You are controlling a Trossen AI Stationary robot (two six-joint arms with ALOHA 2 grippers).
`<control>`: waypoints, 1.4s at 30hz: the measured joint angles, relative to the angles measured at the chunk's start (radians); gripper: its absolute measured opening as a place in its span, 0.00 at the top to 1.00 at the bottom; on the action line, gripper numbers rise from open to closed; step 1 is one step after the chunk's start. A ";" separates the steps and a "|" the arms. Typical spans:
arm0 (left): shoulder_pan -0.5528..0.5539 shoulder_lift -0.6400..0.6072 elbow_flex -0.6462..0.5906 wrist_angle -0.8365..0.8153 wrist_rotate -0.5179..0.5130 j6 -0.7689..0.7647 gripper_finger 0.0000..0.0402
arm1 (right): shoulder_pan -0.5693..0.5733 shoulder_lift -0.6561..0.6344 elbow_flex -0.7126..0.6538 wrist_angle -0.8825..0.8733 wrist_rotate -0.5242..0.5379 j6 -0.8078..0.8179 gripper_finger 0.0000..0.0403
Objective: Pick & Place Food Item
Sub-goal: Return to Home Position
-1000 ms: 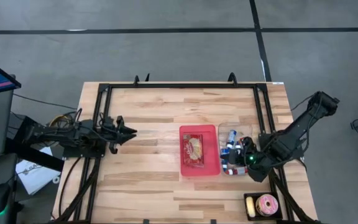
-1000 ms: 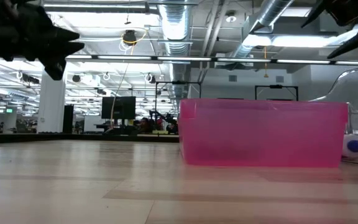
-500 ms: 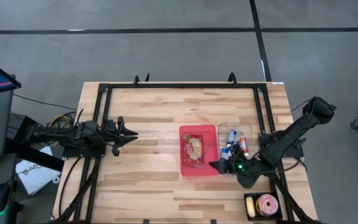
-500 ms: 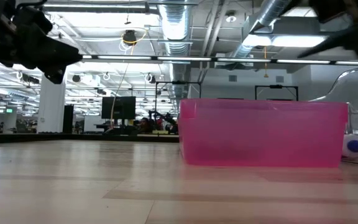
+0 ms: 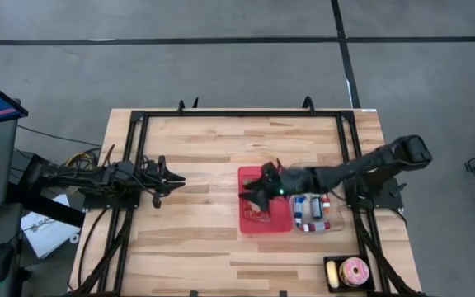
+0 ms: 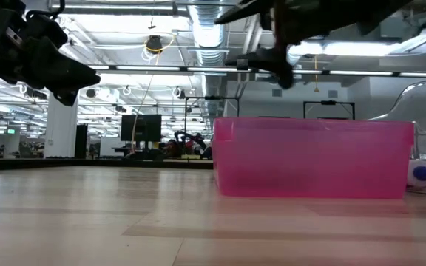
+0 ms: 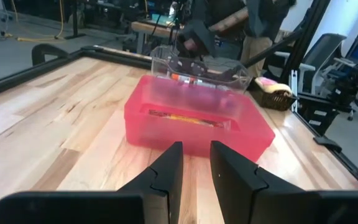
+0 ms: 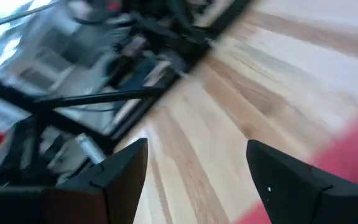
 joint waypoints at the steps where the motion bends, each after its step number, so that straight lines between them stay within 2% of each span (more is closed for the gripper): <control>1: 0.000 0.004 0.000 0.000 0.000 0.000 0.81 | -0.032 -0.001 0.000 0.018 -0.062 -0.046 0.34; 5: 0.000 0.019 0.000 0.000 0.001 0.000 0.81 | -0.101 -0.071 0.000 -0.023 -0.259 -0.229 0.34; 7: 0.000 0.024 0.000 0.002 0.001 0.000 0.81 | -0.110 -0.136 -0.023 -0.031 -0.306 -0.326 0.34; 10: 0.000 0.026 0.000 0.003 0.002 0.000 0.81 | -0.108 -0.279 -0.145 -0.026 -0.296 -0.435 0.34; 15: 0.000 0.033 0.000 0.002 0.002 0.000 0.81 | -0.073 -0.516 -0.438 0.087 -0.206 -0.531 0.34; 20: 0.000 0.038 0.000 0.002 0.005 0.000 0.81 | -0.022 -0.725 -0.636 0.122 -0.196 -0.667 0.34; 31: 0.000 0.038 -0.001 0.002 0.004 0.000 0.81 | -0.040 -0.967 -0.779 0.129 -0.189 -0.712 0.34; 42: 0.000 0.038 -0.001 0.002 0.000 0.000 0.81 | -0.093 -1.214 -0.789 -0.090 -0.200 -0.833 0.34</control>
